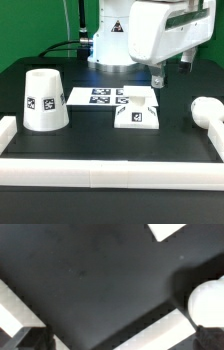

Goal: Assemble lamp

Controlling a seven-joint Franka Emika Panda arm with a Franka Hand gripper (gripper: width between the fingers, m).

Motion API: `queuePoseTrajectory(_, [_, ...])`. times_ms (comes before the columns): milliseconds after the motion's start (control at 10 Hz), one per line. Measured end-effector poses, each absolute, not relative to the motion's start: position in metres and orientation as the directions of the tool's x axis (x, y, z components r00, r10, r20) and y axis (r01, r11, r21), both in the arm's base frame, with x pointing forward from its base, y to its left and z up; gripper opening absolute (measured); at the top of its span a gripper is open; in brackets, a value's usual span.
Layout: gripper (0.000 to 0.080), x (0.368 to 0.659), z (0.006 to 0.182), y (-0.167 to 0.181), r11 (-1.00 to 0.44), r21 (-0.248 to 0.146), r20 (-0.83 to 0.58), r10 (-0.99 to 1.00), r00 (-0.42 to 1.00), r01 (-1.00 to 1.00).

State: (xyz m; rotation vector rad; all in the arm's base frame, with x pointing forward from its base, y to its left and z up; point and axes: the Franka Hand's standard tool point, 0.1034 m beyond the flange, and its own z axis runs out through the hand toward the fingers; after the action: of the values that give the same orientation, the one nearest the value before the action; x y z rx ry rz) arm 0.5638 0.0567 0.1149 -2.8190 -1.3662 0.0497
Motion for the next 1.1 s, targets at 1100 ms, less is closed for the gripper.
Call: queuePoseTrajectory(1100, [0.0699, 0.478, 0.099, 0.002, -0.673, -0.014, -0.033, 0.739, 0.673, 0.739])
